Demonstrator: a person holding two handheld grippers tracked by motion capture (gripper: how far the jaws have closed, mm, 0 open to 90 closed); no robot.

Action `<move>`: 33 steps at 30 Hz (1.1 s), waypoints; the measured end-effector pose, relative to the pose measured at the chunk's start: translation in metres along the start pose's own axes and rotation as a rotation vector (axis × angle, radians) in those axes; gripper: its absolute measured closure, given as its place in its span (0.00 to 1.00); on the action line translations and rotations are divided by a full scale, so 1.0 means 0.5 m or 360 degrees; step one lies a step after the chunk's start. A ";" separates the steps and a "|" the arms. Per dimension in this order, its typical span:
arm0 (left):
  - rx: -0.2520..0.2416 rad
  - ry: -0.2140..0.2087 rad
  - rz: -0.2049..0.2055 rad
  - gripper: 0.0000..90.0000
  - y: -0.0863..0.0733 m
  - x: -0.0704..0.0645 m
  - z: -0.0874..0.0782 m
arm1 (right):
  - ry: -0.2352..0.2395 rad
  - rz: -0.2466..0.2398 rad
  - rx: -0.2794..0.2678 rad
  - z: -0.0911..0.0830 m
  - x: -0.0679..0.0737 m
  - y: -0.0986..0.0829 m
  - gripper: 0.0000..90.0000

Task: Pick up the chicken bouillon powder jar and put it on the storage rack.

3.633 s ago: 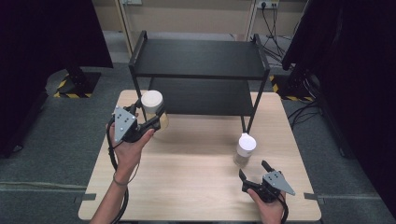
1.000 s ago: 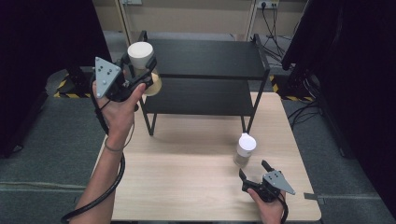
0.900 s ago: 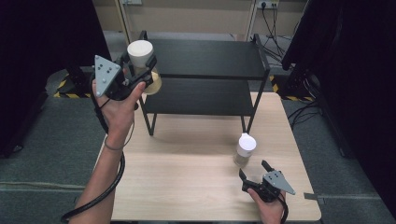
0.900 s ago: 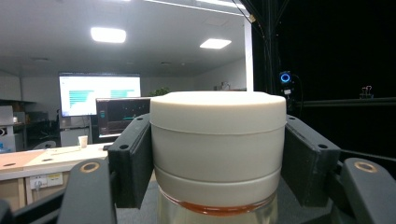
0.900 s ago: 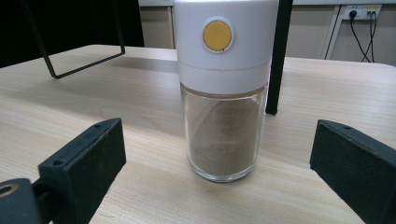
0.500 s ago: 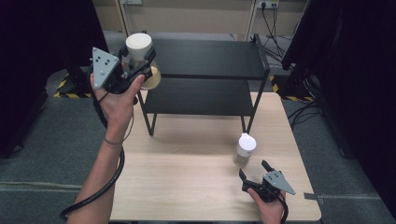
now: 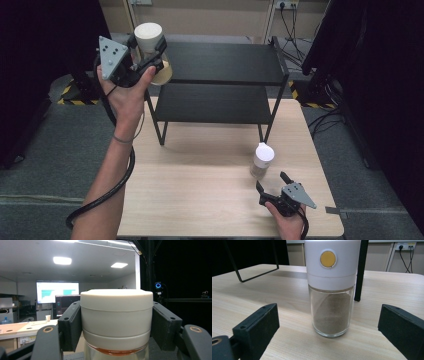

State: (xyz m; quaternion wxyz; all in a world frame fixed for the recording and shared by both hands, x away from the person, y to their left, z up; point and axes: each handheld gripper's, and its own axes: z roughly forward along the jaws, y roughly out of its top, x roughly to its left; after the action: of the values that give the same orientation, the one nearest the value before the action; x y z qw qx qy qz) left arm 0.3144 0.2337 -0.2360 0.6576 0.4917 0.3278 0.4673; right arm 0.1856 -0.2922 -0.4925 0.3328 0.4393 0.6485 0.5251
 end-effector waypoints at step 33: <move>0.0146 0.0125 0.0005 0.37 -0.028 0.027 0.086 | 0.0008 0.0005 0.0000 0.001 -0.002 0.000 0.04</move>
State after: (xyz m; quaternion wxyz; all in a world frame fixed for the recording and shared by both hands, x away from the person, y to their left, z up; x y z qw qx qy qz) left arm 0.3616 0.2308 -0.2361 0.6203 0.5031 0.3737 0.4717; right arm 0.1863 -0.2931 -0.4925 0.3304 0.4389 0.6487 0.5266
